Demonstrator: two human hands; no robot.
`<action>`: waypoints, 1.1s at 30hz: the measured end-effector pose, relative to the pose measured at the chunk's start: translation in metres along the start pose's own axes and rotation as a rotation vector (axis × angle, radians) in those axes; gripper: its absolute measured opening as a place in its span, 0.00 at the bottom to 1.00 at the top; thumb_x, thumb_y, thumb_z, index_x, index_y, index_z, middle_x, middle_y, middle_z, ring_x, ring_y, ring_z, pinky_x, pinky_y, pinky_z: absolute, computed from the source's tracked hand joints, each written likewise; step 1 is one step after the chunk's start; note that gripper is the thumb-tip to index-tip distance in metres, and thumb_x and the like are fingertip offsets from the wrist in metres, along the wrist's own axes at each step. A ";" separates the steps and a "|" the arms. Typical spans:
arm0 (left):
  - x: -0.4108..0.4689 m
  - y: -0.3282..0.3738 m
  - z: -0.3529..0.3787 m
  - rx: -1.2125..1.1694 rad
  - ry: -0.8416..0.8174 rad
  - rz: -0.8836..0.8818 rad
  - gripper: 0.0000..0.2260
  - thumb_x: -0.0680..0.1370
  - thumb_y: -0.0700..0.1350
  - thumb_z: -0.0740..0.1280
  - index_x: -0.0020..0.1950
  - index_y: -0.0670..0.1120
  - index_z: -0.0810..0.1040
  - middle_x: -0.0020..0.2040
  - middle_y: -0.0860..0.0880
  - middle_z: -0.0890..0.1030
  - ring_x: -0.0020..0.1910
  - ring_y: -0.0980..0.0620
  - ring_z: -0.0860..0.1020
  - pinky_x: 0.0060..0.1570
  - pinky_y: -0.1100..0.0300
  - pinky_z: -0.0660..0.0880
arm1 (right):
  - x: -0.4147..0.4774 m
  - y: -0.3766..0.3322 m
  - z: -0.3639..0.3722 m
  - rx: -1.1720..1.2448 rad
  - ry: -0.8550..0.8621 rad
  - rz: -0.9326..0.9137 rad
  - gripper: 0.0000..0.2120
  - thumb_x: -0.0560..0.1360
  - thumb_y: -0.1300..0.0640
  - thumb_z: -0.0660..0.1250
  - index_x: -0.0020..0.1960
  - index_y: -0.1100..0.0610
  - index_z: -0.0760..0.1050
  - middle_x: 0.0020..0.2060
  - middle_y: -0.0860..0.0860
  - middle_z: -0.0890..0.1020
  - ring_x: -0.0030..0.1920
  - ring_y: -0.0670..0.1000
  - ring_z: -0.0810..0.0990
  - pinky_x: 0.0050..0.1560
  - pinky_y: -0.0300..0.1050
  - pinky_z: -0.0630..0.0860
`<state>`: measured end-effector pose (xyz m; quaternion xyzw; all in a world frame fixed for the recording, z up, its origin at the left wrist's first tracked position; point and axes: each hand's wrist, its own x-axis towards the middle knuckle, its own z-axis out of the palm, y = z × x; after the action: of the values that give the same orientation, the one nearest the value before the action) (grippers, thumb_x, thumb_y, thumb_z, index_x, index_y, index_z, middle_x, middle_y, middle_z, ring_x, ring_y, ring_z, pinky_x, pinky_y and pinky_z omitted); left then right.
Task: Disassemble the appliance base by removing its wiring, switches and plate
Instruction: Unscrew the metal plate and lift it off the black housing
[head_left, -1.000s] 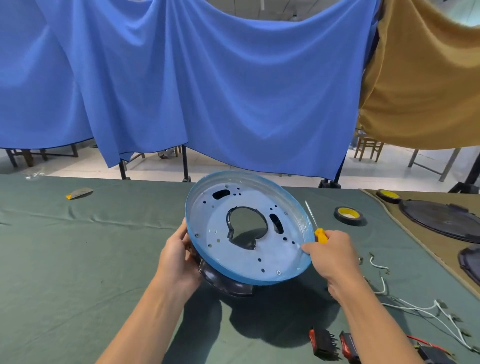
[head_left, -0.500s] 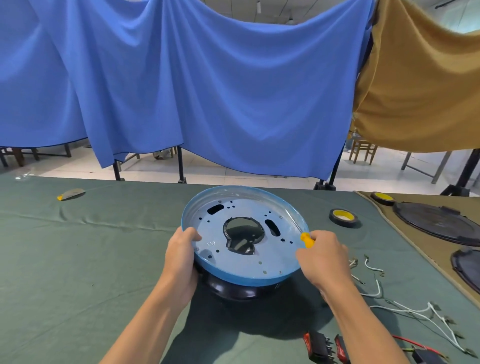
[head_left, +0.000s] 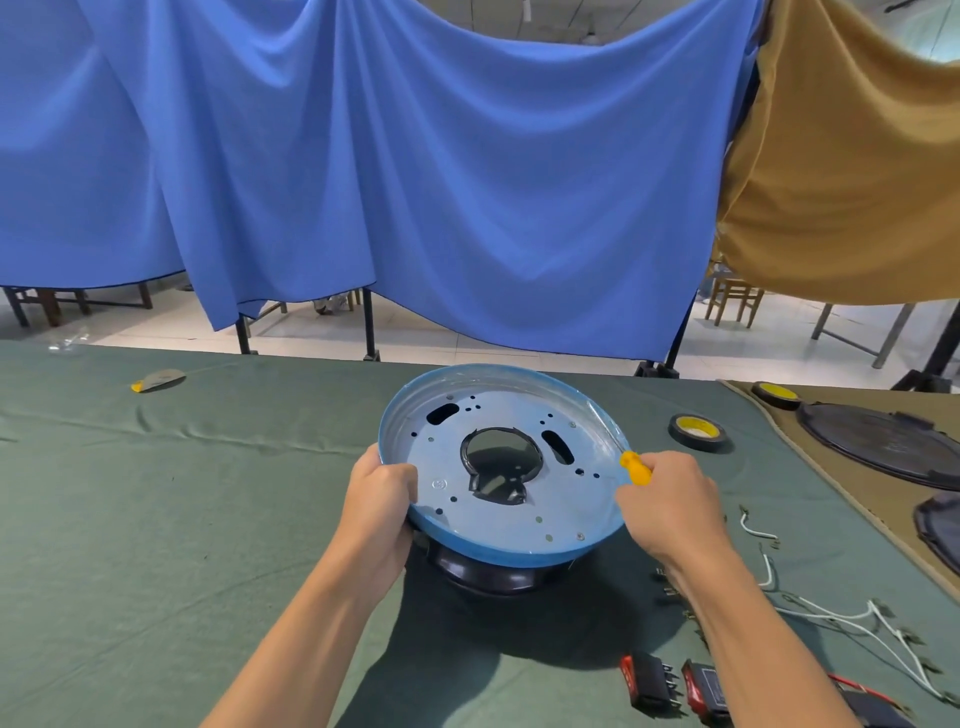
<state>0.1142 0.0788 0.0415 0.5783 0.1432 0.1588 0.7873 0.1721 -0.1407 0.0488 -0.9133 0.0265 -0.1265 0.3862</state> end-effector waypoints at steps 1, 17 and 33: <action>0.000 0.001 0.000 0.014 0.009 -0.004 0.18 0.67 0.27 0.53 0.50 0.39 0.76 0.40 0.44 0.81 0.39 0.45 0.77 0.34 0.56 0.72 | 0.000 -0.001 0.000 -0.007 0.002 0.000 0.17 0.69 0.71 0.60 0.26 0.56 0.61 0.22 0.50 0.64 0.27 0.52 0.60 0.26 0.41 0.55; 0.024 0.007 -0.032 0.469 0.165 0.008 0.09 0.72 0.32 0.60 0.45 0.32 0.78 0.35 0.42 0.77 0.35 0.47 0.71 0.37 0.55 0.67 | 0.031 -0.019 -0.007 -0.107 -0.174 -0.060 0.16 0.72 0.72 0.57 0.31 0.57 0.58 0.27 0.52 0.61 0.30 0.52 0.58 0.30 0.44 0.54; 0.009 0.021 -0.020 1.049 0.257 0.069 0.09 0.74 0.38 0.57 0.36 0.43 0.59 0.38 0.45 0.67 0.31 0.48 0.62 0.29 0.57 0.59 | 0.026 -0.006 -0.018 -0.187 -0.139 -0.139 0.20 0.70 0.61 0.71 0.27 0.58 0.63 0.26 0.53 0.62 0.31 0.53 0.59 0.33 0.46 0.58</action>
<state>0.1125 0.1060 0.0558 0.8742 0.2792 0.1612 0.3632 0.1919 -0.1534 0.0704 -0.9516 -0.0520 -0.0862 0.2904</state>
